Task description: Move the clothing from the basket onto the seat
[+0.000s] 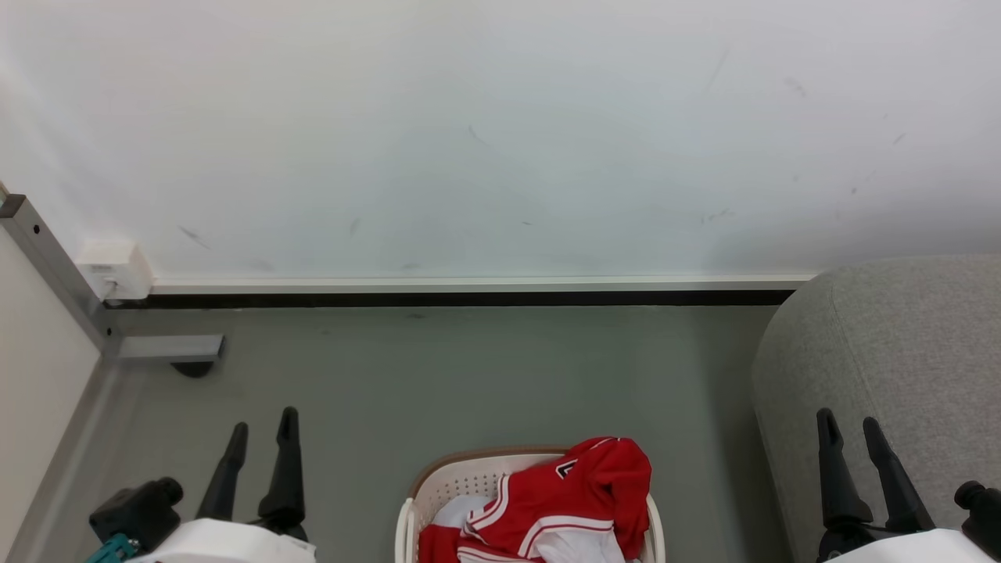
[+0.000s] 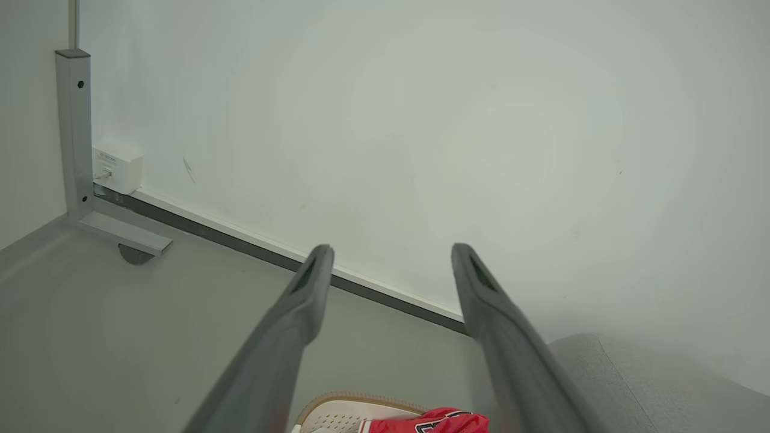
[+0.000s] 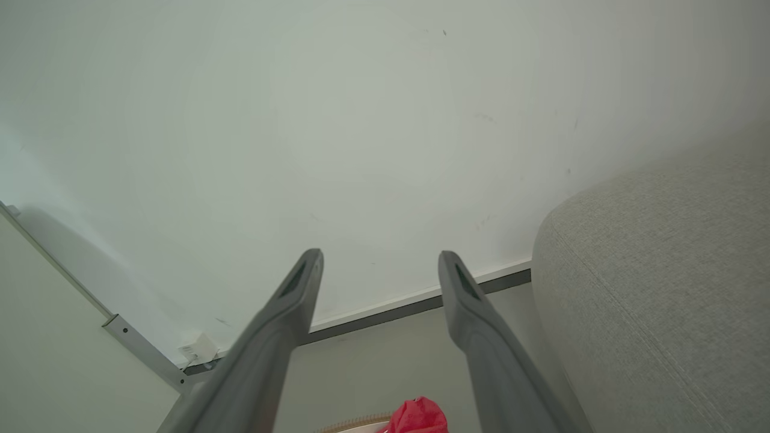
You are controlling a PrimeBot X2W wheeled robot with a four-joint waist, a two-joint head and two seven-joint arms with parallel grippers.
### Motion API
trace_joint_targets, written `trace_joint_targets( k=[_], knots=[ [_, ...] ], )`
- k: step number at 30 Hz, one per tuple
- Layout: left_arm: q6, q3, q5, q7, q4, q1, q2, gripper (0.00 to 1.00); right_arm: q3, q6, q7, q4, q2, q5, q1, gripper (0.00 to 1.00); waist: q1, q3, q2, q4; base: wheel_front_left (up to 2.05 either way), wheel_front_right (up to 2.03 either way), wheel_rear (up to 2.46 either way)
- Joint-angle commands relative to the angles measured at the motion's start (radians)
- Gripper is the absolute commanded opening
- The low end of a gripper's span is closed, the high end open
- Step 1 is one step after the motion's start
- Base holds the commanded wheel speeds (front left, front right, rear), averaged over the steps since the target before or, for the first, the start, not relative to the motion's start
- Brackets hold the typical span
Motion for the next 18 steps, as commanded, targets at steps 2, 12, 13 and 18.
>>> trace_joint_targets(
  k=[2,12,13,18],
  knots=[
    [0.005,0.000,0.044,-0.015,-0.003,-0.003,0.011,1.00,-0.004,-0.001,0.000,-0.005,0.000,-0.053,0.003,1.00,0.0000,-0.002,0.0000,-0.001,0.00,0.00,0.00],
    [0.002,-0.012,0.135,-0.041,0.011,-0.005,0.015,1.00,-0.009,-0.002,0.005,-0.006,0.011,-0.167,0.005,1.00,0.0000,-0.006,0.0000,-0.006,0.00,0.00,0.00],
    [0.002,-0.013,0.143,-0.043,0.012,-0.005,0.015,1.00,-0.009,-0.002,0.004,-0.007,0.012,-0.176,0.006,1.00,0.0000,-0.007,0.0000,-0.007,0.00,0.00,0.00],
    [0.000,-0.018,0.185,-0.055,0.010,-0.003,0.015,1.00,-0.010,-0.002,-0.001,-0.008,0.017,-0.222,0.010,1.00,0.0000,-0.009,0.0000,-0.008,0.00,0.00,0.00]
  ],
)
